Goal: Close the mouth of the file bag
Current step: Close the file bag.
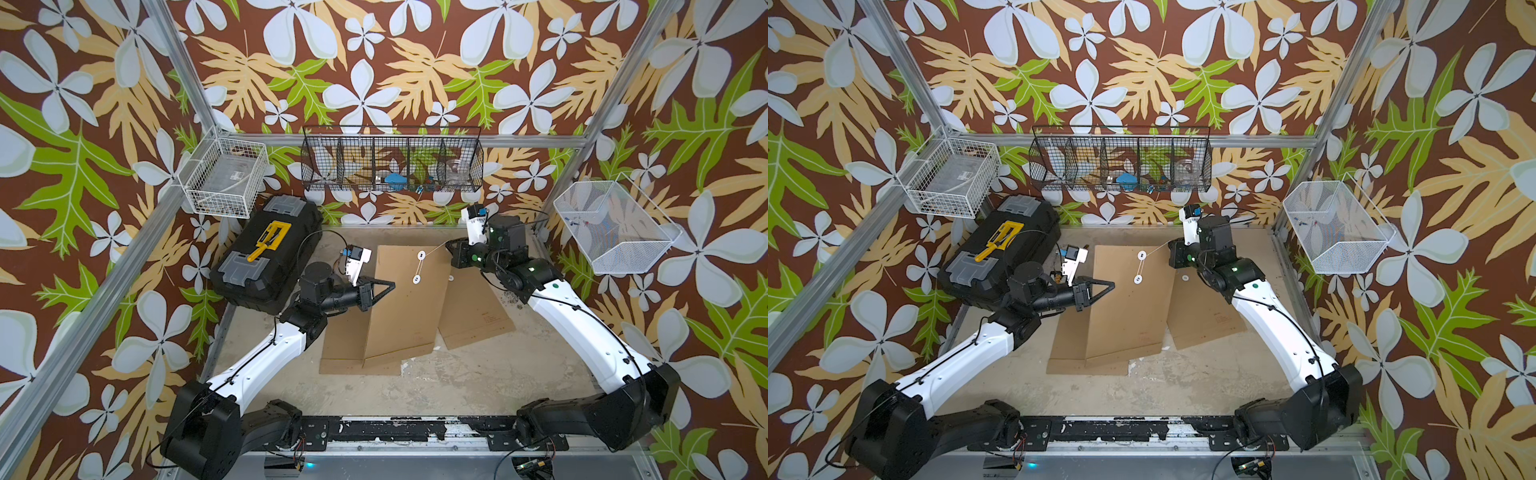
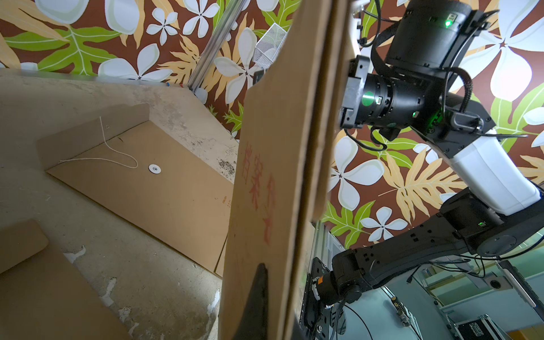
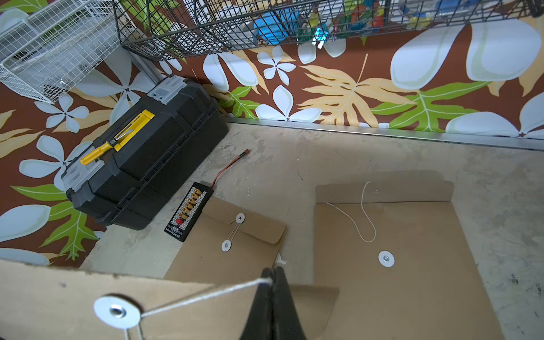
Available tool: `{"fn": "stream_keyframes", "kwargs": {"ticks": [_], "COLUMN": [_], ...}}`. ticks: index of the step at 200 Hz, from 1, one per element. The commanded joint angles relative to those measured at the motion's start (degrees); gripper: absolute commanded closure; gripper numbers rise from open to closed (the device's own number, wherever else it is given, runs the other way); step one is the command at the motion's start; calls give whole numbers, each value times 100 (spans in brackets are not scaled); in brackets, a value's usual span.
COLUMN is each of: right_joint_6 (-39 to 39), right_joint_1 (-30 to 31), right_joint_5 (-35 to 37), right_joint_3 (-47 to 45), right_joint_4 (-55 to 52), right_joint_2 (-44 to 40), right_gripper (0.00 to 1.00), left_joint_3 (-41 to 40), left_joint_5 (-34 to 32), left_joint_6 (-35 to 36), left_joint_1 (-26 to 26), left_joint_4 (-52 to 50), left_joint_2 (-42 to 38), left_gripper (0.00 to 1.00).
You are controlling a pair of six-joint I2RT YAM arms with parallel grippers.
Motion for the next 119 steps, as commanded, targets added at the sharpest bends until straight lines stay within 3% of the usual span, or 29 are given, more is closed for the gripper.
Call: {"fn": "stream_keyframes", "kwargs": {"ticks": [1,60,119], "right_joint_6": [-70,-120,-321], "right_joint_1": [95,672,1436], "right_joint_5": [239,342,875], "right_joint_3": [222,890,1266], "right_joint_4": [48,-113,-353], "right_joint_2": [118,527,790], "right_gripper": [100,100,100], "left_joint_3": [-30,-6,18], "left_joint_5": [102,13,-74], "left_joint_6": [9,-1,-78], "left_joint_1": [-33,-143,-161], "left_joint_4": [132,145,263], "left_joint_2": [-4,163,207], "left_gripper": [100,100,100]}}
